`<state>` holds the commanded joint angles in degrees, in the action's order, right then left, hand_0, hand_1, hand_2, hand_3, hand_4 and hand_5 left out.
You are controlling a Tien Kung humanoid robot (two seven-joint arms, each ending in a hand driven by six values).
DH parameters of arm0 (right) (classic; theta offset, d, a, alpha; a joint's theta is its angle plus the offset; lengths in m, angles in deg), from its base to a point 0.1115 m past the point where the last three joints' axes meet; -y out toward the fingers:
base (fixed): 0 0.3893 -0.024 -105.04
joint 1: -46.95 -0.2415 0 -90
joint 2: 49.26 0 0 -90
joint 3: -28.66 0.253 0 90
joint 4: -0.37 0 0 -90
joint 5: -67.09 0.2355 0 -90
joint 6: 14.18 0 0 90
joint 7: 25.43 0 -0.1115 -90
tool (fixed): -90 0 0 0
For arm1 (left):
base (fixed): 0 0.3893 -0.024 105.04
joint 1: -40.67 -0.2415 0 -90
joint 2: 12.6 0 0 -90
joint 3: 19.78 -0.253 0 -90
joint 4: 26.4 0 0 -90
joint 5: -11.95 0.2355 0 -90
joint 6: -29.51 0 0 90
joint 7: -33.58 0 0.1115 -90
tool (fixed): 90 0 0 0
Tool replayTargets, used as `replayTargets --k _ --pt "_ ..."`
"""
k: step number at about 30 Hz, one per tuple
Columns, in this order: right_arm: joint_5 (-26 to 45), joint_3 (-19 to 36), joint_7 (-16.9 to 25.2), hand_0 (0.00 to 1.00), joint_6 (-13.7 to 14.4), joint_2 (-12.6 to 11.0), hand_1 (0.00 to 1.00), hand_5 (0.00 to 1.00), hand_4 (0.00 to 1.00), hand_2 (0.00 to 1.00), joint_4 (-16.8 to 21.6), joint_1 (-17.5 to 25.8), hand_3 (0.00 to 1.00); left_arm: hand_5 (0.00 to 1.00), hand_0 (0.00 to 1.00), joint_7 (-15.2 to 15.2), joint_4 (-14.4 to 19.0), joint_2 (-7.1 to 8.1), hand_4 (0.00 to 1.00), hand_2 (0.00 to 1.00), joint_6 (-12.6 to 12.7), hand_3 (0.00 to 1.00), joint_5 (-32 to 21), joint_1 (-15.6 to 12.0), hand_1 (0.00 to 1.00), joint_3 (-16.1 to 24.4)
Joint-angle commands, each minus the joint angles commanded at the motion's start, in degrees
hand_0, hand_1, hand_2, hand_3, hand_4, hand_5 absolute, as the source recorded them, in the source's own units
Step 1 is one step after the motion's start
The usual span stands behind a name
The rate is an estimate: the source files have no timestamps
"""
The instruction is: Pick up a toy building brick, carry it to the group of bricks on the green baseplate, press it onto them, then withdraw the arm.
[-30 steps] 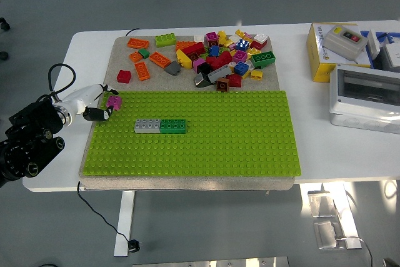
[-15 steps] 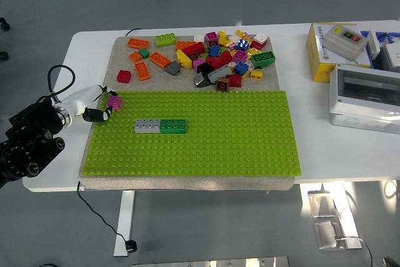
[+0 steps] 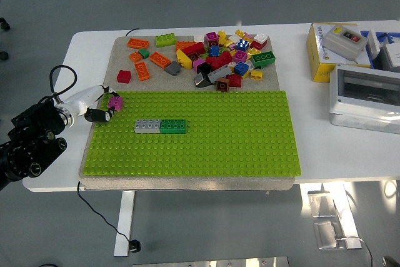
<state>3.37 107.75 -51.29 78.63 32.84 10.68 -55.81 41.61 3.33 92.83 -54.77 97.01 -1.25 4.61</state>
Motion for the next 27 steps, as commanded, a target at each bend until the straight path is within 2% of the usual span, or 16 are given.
replayTargets --k 1,4,9,12,15,18,20,23,27 --pt "0.0 0.0 0.0 0.658 0.0 0.0 0.585 0.998 0.450 0.623 0.0 0.0 0.784 0.124 0.995 0.0 0.1 0.08 0.361 0.911 0.0 0.547 0.2 -0.1 0.929 0.4" --pt "0.1 -0.1 0.0 0.658 0.0 0.0 0.585 0.998 0.450 0.623 0.0 0.0 0.784 0.124 0.995 -0.5 1.2 0.51 0.361 0.911 -0.2 0.547 1.4 -0.4 0.929 2.4" --pt "0.3 0.0 0.1 0.658 0.1 -0.1 0.585 0.998 0.450 0.623 0.0 0.3 0.784 0.133 0.994 -4.0 6.7 2.16 0.368 0.911 -2.4 0.519 6.0 -2.5 0.935 8.6" --pt "0.5 0.0 0.2 0.658 0.2 -0.2 0.585 0.998 0.450 0.623 0.0 0.5 0.784 0.133 0.994 -7.5 11.1 3.05 0.368 0.911 -4.8 0.519 9.2 -4.7 0.935 13.1" --pt "0.5 0.1 0.2 0.658 0.2 -0.2 0.585 0.998 0.450 0.623 0.0 0.7 0.784 0.135 0.997 -10.6 15.5 3.31 0.391 0.912 -7.3 0.506 11.9 -6.9 0.936 17.1" --pt "0.4 0.2 0.2 0.658 0.2 -0.2 0.585 0.998 0.450 0.623 0.0 0.9 0.784 0.135 0.997 -14.9 21.4 2.93 0.391 0.912 -10.2 0.506 14.1 -9.5 0.936 22.0" --pt "0.3 0.4 0.2 0.659 0.2 -0.2 0.584 0.998 0.450 0.618 0.0 1.0 0.782 0.147 0.997 -17.8 25.7 2.32 0.429 0.916 -11.6 0.504 14.8 -10.9 0.936 25.1" --pt "0.1 0.6 0.2 0.659 0.2 -0.2 0.584 0.998 0.450 0.618 0.0 1.0 0.782 0.147 0.997 -21.6 31.0 1.52 0.429 0.916 -12.3 0.504 15.2 -11.8 0.936 28.2" --pt "-0.2 1.0 0.1 0.659 0.2 -0.3 0.583 0.998 0.450 0.618 0.0 1.1 0.781 0.156 0.993 -26.8 38.0 0.64 0.454 0.908 -11.7 0.506 16.0 -12.2 0.930 28.3"
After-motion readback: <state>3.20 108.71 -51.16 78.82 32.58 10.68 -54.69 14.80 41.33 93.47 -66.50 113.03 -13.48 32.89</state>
